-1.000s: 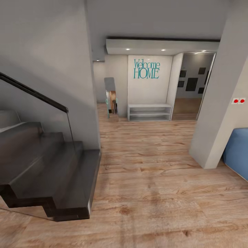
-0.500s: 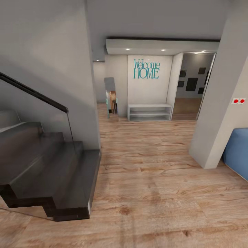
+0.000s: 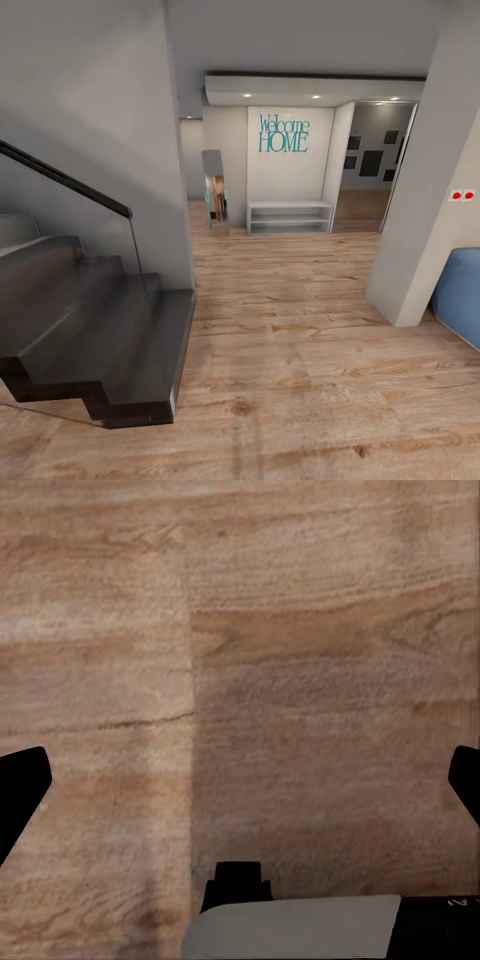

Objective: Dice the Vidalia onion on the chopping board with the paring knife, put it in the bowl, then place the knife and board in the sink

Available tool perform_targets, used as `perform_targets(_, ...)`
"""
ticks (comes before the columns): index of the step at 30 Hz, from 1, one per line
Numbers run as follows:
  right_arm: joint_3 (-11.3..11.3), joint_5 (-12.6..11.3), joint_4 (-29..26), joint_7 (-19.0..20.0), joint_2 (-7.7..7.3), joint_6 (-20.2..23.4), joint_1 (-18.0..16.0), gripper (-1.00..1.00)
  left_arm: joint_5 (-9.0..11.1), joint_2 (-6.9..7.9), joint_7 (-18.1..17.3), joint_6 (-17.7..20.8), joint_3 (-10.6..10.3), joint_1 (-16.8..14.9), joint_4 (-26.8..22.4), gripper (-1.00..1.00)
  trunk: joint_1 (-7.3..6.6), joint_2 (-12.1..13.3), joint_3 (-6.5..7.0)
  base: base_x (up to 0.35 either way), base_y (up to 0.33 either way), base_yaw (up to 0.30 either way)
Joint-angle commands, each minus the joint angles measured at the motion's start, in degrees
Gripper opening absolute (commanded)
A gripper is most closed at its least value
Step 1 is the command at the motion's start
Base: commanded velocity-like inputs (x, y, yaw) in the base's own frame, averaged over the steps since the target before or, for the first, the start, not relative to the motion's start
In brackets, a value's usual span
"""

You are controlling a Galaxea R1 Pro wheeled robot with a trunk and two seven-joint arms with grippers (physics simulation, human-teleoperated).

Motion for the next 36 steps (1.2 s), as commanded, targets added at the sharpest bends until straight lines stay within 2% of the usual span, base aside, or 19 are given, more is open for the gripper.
perform_targets(1, 0.05, 0.03, 0.12, 0.05, 0.00, -0.21, -0.02, 1.00, 0.05, 0.35, -0.06, -1.72, 0.02, 0.01, 0.12, 1.00, 0.00, -0.03, -0.05, 0.000, 0.000, 0.000)
perform_targets(7, 0.08, -0.02, 0.37, 0.16, 0.01, -1.69, -0.02, 1.00, 0.01, 0.74, -0.10, -3.50, 0.04, 0.02, 0.80, 1.00, 0.00, -0.03, -0.05, 0.000, 0.000, 0.000)
perform_targets(13, 0.09, -0.11, 0.53, 0.17, 0.09, -2.62, 0.01, 1.00, -0.03, 0.82, -0.10, -3.66, 0.02, 0.01, 0.89, 1.00, 0.00, -0.03, -0.05, -0.014, 0.000, 0.000)
perform_targets(27, -0.13, -0.07, 0.54, -0.05, 0.40, -2.74, -0.02, 1.00, -0.03, 0.66, -0.13, -3.73, -0.11, 0.01, 1.29, 1.00, 0.00, -0.03, -0.05, -0.289, 0.000, 0.000)
perform_targets(36, -0.19, -0.14, 0.54, -0.21, 0.55, -3.80, -0.03, 1.00, -0.03, 0.61, -0.19, -3.77, -0.32, 0.01, 1.31, 1.00, 0.00, -0.03, -0.05, -0.057, 0.000, 0.041)
